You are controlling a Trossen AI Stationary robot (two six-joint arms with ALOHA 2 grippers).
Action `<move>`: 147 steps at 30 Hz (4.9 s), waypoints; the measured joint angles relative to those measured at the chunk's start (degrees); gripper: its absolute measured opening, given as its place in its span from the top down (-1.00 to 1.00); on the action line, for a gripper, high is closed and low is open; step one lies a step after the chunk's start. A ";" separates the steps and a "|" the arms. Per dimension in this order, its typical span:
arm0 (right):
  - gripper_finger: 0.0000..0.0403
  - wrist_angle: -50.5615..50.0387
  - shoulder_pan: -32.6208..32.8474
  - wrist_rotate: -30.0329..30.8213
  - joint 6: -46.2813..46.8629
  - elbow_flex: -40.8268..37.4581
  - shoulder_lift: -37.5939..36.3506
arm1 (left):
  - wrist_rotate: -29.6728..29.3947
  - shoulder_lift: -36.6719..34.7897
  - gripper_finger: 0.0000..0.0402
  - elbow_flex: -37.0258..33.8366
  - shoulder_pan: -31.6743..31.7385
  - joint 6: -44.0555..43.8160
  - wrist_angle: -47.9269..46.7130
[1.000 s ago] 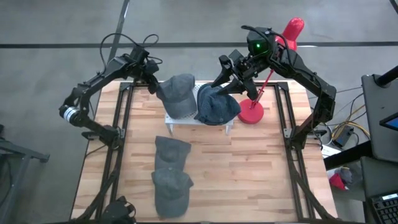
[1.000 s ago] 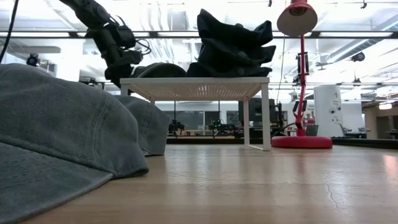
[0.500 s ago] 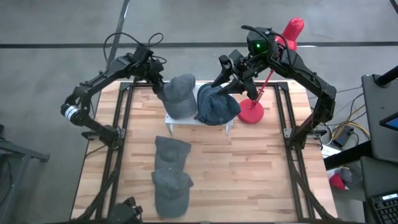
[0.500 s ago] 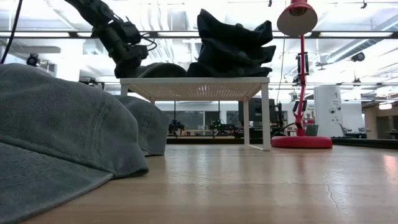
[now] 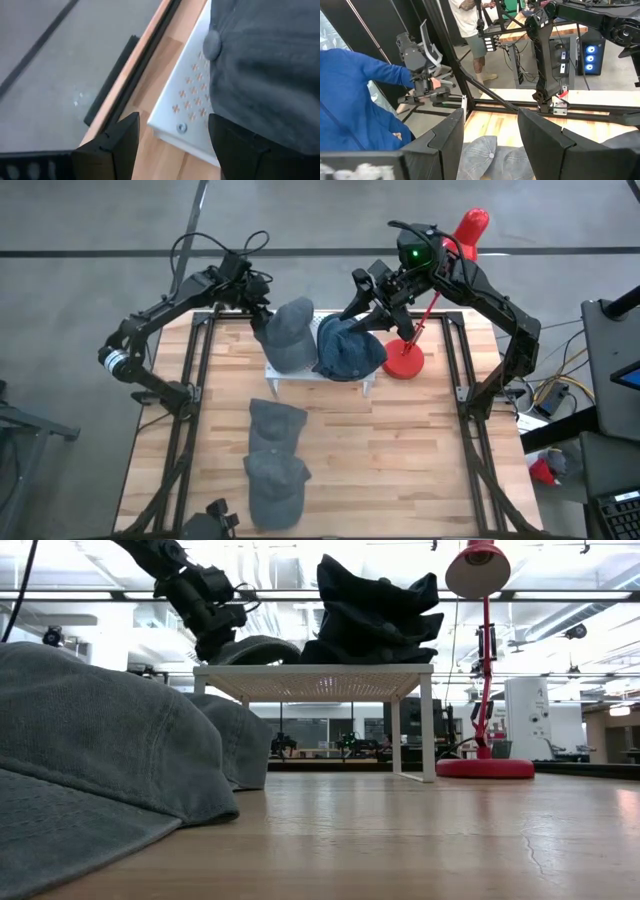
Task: Pick & Place hat
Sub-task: Stack the bottom gray cap on the gray cap on the shelf
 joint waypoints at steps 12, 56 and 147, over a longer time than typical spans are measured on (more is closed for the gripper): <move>0.09 -0.01 0.00 0.00 0.00 0.00 0.00 | 0.06 0.09 -0.14 0.05 -0.83 0.00 4.83; 0.09 -0.05 0.00 -0.02 0.85 0.00 -0.01 | 1.89 13.90 -0.14 17.74 -4.82 5.01 0.03; 0.48 -16.01 0.04 19.10 -9.23 -40.91 -38.58 | -51.48 -8.77 -0.14 -10.85 -85.73 -100.81 -3.27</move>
